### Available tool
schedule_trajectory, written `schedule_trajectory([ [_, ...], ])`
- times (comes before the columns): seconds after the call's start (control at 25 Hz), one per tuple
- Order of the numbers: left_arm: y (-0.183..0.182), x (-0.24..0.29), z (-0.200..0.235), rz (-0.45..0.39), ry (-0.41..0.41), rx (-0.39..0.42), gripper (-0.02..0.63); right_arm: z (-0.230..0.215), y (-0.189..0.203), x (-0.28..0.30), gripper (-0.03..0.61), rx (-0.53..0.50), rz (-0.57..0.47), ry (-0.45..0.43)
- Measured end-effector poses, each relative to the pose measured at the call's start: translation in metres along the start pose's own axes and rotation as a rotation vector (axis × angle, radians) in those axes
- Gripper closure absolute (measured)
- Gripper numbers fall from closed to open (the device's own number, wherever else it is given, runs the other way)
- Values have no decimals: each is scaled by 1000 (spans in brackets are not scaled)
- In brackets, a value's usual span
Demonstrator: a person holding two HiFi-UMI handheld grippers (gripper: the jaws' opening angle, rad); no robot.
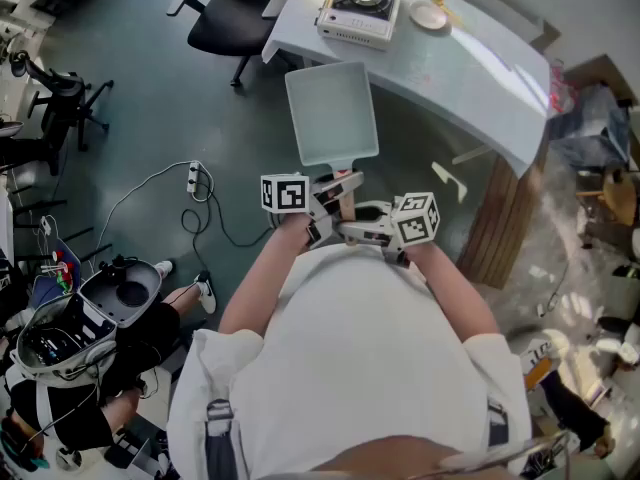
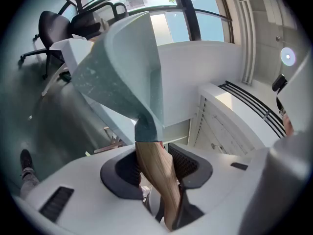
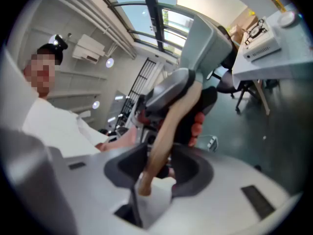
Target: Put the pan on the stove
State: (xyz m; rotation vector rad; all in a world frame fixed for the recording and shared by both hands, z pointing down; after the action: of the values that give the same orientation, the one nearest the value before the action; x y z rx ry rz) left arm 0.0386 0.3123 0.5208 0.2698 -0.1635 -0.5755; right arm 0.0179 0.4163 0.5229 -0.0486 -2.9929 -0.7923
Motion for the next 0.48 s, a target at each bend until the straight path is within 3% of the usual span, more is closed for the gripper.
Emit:
schedule_trajectory([
  [0.48,-3,1,-2,-2,3,9,436,0,-2,-1,414,5,-4,0],
])
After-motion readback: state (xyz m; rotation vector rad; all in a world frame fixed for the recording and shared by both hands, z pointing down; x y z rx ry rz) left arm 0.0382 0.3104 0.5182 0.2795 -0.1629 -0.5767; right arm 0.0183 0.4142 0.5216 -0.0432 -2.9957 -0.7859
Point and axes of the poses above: the fingertips, and each gripper's own axes: x forward along the fingers, z to its left, y out of its underside, the point moved 1 cm from there along -x, backward along the fingers, and after that the axes turned 9 degrees about -z, right-handed, at the moved point
